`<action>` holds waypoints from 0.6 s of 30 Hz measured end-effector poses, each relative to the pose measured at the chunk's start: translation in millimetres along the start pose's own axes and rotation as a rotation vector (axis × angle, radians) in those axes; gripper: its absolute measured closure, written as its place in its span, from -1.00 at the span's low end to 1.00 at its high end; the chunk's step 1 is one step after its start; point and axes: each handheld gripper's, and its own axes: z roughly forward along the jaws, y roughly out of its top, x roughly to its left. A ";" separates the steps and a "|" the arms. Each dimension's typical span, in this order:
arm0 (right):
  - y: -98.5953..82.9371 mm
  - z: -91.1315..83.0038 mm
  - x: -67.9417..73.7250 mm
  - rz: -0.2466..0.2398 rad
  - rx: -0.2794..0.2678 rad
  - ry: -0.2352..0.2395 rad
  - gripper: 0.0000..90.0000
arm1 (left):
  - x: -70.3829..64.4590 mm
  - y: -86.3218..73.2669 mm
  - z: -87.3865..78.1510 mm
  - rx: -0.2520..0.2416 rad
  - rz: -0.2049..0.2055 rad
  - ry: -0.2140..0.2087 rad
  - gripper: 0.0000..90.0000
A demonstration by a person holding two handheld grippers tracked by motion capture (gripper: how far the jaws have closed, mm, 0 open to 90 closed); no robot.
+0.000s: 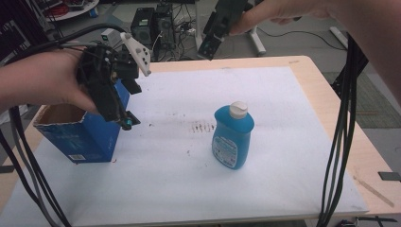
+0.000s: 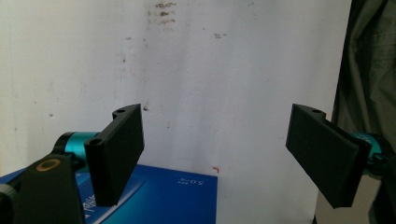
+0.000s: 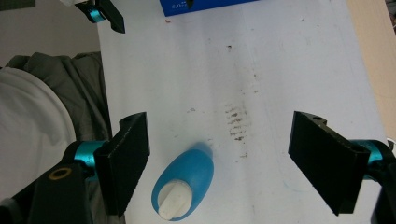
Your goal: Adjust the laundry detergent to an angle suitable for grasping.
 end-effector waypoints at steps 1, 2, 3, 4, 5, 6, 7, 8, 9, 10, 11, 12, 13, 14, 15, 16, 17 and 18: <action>0.0 -0.2 0.5 -0.002 0.000 -0.001 -0.55 | 0.0 0.0 0.2 0.001 -0.004 0.000 -0.57; -0.1 -0.6 0.9 -0.003 -0.002 -0.002 -0.55 | -0.1 0.0 0.3 0.001 -0.005 -0.001 -0.57; -0.1 -0.6 0.9 -0.003 -0.002 -0.002 -0.55 | -0.1 0.0 0.3 0.001 -0.005 -0.001 -0.57; -0.3 -1.6 1.4 -0.002 -0.005 -0.003 -0.55 | -1.0 0.0 0.7 0.002 0.000 -0.006 -0.57; -0.3 -1.6 1.4 -0.002 -0.005 -0.003 -0.55 | -1.0 0.0 0.7 0.002 0.000 -0.006 -0.57; -0.3 -2.0 2.2 0.001 -0.005 -0.003 -0.55 | -1.9 0.0 0.6 0.005 0.004 -0.007 -0.57; -0.3 -2.0 2.2 0.001 -0.005 -0.003 -0.55 | -1.9 0.0 0.6 0.005 0.004 -0.007 -0.57; -0.2 -1.4 2.8 -0.003 -0.007 -0.001 -0.55 | -2.1 -0.4 0.5 0.005 0.008 -0.006 -0.57; -0.2 -1.4 2.8 -0.003 -0.007 -0.001 -0.55 | -2.1 -0.4 0.5 0.005 0.008 -0.006 -0.57; 0.3 -0.5 3.1 -0.007 -0.004 0.000 -0.55 | -2.1 -0.8 0.6 0.007 0.007 -0.004 -0.57; 0.3 -0.5 3.1 -0.007 -0.004 0.000 -0.55 | -2.1 -0.8 0.6 0.007 0.007 -0.004 -0.57; 1.3 0.4 3.3 -0.010 -0.003 0.001 -0.55 | -2.1 -1.5 0.3 0.004 0.005 -0.003 -0.57; 1.3 0.4 3.3 -0.010 -0.003 0.001 -0.55 | -2.1 -1.5 0.3 0.004 0.005 -0.003 -0.57; 1.8 0.9 3.8 -0.011 -0.002 0.007 -0.55 | -1.7 -1.8 -0.2 0.003 0.009 -0.005 -0.57; 2.5 1.6 4.5 -0.016 -0.002 0.010 -0.55 | -2.0 -2.2 -0.1 0.002 0.002 -0.010 -0.57; 3.2 2.6 5.2 -0.020 0.002 0.014 -0.55 | -1.5 -2.9 -0.5 0.003 -0.001 -0.006 -0.57; 3.2 2.6 5.2 -0.020 0.002 0.014 -0.55 | -1.5 -2.9 -0.5 0.003 -0.001 -0.006 -0.57; 3.5 3.2 5.8 -0.018 0.007 0.010 -0.55 | -1.2 -3.4 -0.7 0.001 -0.006 -0.004 -0.57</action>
